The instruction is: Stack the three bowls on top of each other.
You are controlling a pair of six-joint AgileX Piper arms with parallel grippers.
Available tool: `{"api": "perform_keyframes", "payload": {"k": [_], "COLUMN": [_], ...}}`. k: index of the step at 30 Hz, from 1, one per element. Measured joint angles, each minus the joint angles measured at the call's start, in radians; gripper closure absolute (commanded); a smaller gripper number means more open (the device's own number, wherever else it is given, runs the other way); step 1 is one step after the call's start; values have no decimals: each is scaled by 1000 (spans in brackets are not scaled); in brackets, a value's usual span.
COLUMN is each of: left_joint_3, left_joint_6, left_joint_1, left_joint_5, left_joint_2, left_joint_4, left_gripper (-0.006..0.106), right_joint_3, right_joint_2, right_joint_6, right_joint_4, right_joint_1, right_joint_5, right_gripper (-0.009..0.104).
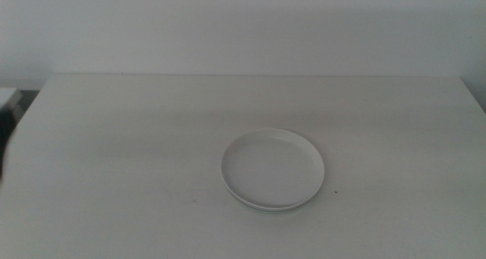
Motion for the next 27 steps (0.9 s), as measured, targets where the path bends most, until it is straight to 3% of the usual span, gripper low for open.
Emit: {"api": "perform_keyframes", "payload": {"k": [6,12,20,27], "left_joint_3": [293,447,535,537], "left_joint_6": [0,0,0,0], "left_joint_1": [0,0,0,0], "left_joint_5": [-7,-23,-88,-108], "left_joint_2": [-312,-506,-522,-523], "left_joint_4": [29,29,29,29], "left_gripper": [7,7,7,7], "right_joint_3": [259,520,720,751], "right_joint_2": [-195,-355,-420,-420], "right_joint_6": [0,0,0,2], "right_joint_4": [-34,-38,-41,-1], "right_joint_1": [-1,-1,-1,-1], "right_joint_5": [-183,-222,-270,-326], "right_gripper": [2,2,2,2]}}
